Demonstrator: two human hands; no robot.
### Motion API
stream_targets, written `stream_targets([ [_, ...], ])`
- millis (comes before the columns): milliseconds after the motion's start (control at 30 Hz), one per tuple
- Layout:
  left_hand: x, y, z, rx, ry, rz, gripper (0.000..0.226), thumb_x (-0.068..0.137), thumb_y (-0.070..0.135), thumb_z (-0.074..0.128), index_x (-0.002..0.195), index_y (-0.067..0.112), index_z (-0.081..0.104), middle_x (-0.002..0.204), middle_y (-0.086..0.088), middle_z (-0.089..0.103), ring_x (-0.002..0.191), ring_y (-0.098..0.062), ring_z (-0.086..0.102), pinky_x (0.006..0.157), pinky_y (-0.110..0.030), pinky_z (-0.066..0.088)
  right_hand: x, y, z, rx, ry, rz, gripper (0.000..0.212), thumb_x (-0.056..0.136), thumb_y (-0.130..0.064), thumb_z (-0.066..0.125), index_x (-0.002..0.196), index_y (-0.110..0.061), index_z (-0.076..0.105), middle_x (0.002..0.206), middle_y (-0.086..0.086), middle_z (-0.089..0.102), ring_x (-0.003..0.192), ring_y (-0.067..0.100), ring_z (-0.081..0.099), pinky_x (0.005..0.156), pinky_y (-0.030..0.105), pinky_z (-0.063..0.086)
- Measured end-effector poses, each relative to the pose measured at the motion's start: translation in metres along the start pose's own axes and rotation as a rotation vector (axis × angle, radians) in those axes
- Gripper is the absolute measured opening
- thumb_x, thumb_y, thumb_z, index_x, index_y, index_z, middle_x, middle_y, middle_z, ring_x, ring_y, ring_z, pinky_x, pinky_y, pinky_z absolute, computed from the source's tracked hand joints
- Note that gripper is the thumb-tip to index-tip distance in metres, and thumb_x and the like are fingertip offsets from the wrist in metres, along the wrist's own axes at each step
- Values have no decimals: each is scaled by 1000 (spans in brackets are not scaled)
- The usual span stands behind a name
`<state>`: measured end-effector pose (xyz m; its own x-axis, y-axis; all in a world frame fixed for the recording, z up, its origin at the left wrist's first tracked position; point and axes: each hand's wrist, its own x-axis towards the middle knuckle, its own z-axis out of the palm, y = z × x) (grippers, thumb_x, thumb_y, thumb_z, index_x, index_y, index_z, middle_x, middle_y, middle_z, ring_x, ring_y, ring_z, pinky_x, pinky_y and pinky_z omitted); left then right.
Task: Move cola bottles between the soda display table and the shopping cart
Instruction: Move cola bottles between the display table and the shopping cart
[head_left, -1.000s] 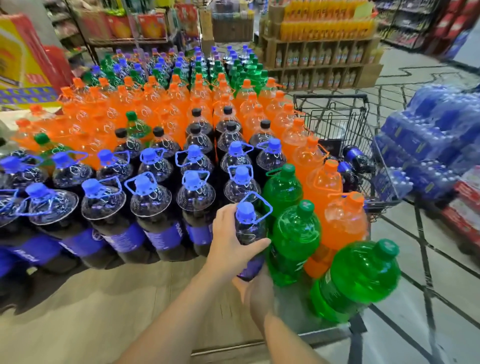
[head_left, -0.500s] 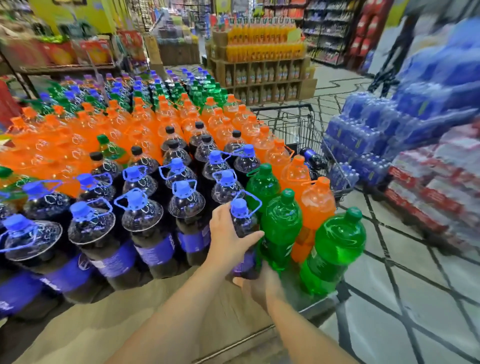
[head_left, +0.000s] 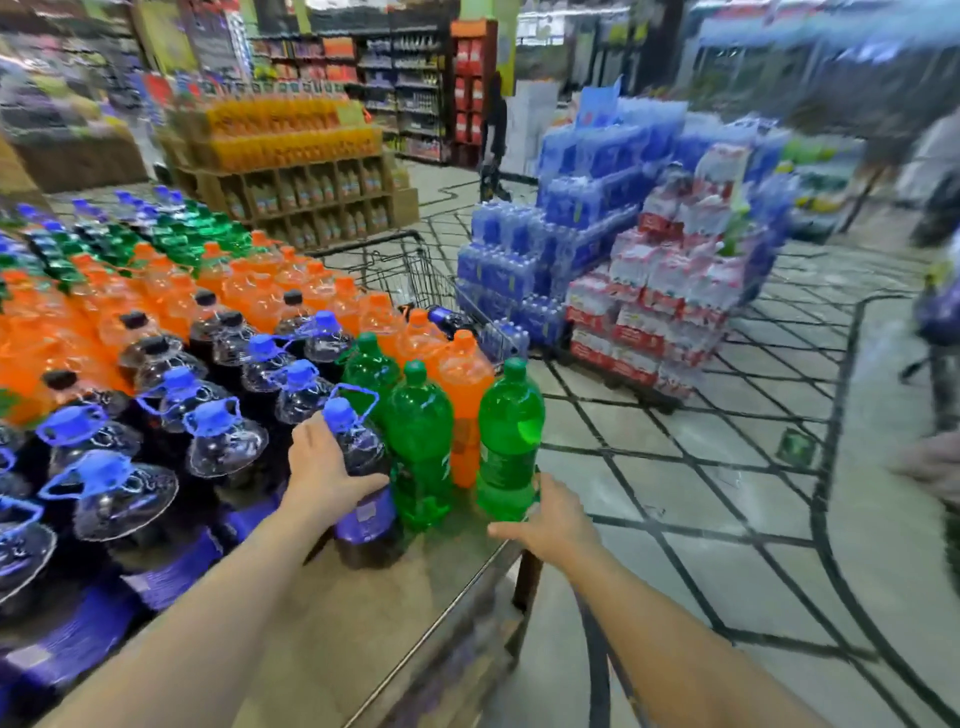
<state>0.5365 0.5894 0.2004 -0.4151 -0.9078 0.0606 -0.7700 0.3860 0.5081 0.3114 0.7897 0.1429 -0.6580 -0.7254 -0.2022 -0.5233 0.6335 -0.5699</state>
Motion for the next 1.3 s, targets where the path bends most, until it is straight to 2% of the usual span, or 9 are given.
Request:
stream_targets([
  [33, 0, 3, -3, 24, -24, -12, 126, 68, 48, 97, 154, -9, 25, 151, -27, 34, 144, -41, 27, 120, -43, 26, -8, -1, -13, -10, 18, 4, 102, 47, -83, 80, 132, -31, 56, 127, -4, 64, 121, 22, 61, 94, 41, 55],
  [100, -2, 8, -12, 64, -91, -47, 135, 70, 52, 95, 160, -7, 14, 158, -26, 26, 148, -41, 27, 122, -43, 26, -18, -1, -36, -46, 21, 15, 108, 60, -74, 83, 146, -20, 46, 145, 3, 53, 136, 25, 49, 103, 41, 48],
  [167, -4, 12, -20, 107, -124, -72, 142, 71, 54, 93, 163, -5, 3, 164, -25, 17, 151, -42, 25, 123, -44, 26, -17, 6, -50, -92, 28, 28, 122, 63, -76, 81, 157, -17, 32, 159, 5, 40, 146, 25, 38, 112, 42, 42],
  [267, -11, 23, -31, 186, -72, -73, 143, 72, 55, 93, 166, 1, -1, 165, -25, 14, 152, -44, 24, 123, -48, 28, -11, 18, -68, -127, 27, 1, 129, 62, -80, 79, 161, -18, 24, 164, 5, 33, 150, 25, 33, 116, 43, 39],
  [400, -21, 51, -39, 368, 50, 20, 136, 68, 68, 88, 167, 12, 13, 161, -22, 30, 149, -41, 32, 120, -51, 34, -2, 36, -95, -185, 13, -45, 131, 60, -82, 78, 160, -17, 25, 163, 6, 35, 148, 26, 35, 115, 44, 41],
  [533, -32, 95, -26, 472, 22, 99, 126, 68, 81, 78, 165, 22, 23, 161, -16, 34, 152, -36, 29, 124, -50, 28, 6, 57, -126, -206, 1, -114, 126, 64, -78, 79, 161, -19, 24, 160, 7, 39, 146, 27, 38, 115, 41, 40],
  [700, -47, 166, 5, 466, 8, 136, 110, 73, 77, 77, 161, 28, 33, 159, -11, 33, 153, -34, 24, 124, -50, 24, 22, 91, -175, -271, 30, -188, 121, 67, -77, 78, 159, -19, 27, 161, 2, 37, 148, 23, 34, 117, 39, 36],
  [1000, -44, 273, 54, 449, -52, 214, 104, 77, 86, 64, 161, 31, 34, 159, -10, 35, 152, -34, 25, 124, -52, 26, 60, 142, -247, -260, 2, -194, 126, 64, -79, 79, 161, -20, 24, 164, 0, 31, 151, 22, 27, 117, 41, 35],
  [1300, 10, 325, 87, 481, -88, 254, 103, 76, 87, 63, 159, 31, 37, 155, -7, 41, 148, -31, 32, 122, -48, 28, 117, 157, -280, -259, -30, -208, 126, 69, -76, 78, 164, -20, 18, 169, 3, 20, 157, 22, 16, 124, 42, 23],
])
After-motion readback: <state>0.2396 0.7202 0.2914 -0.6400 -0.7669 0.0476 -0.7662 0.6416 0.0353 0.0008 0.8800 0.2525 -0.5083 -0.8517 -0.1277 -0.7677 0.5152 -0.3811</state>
